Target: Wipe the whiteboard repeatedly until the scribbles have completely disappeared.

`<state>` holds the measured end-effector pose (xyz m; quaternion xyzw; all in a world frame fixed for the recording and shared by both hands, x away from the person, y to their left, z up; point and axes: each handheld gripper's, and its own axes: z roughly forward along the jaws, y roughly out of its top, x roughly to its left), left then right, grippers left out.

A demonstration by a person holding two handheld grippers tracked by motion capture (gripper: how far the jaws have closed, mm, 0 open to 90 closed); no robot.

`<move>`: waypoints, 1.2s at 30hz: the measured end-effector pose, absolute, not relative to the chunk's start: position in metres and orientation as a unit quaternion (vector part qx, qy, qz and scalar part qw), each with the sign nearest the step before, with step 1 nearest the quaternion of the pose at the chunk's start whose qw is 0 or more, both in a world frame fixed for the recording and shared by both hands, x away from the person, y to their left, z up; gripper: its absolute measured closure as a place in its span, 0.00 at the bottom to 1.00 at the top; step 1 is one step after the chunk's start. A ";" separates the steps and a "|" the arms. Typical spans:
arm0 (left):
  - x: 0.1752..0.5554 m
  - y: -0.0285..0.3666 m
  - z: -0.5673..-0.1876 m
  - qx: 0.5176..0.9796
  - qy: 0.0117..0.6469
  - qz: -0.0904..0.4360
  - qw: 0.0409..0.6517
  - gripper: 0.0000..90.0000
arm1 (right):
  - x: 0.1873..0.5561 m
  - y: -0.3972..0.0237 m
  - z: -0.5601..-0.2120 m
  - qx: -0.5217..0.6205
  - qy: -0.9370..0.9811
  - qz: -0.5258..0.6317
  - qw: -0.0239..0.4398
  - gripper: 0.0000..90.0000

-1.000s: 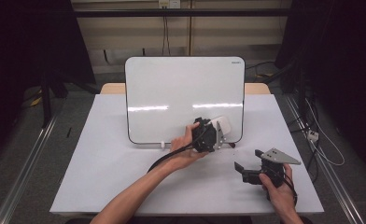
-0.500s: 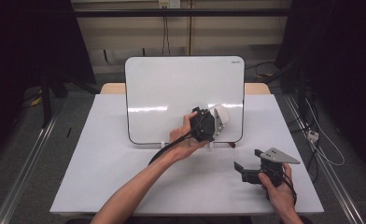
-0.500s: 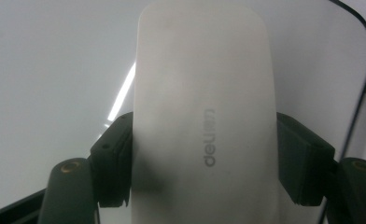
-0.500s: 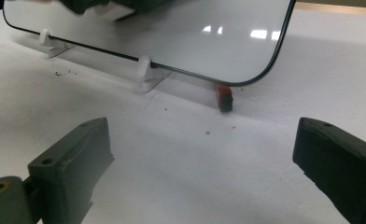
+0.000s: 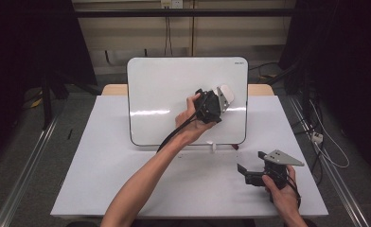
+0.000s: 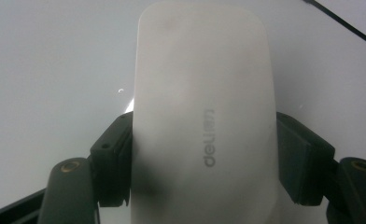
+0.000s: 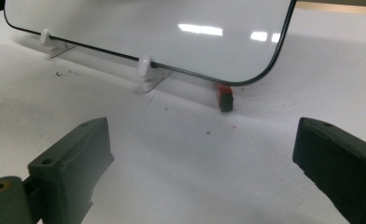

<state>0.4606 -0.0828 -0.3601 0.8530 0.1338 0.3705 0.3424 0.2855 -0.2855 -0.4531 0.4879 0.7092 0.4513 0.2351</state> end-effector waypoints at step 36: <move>0.430 -0.071 -0.393 0.876 0.128 0.265 0.382 0.34 | 0.287 -0.282 -0.452 0.483 0.713 0.450 0.236 0.04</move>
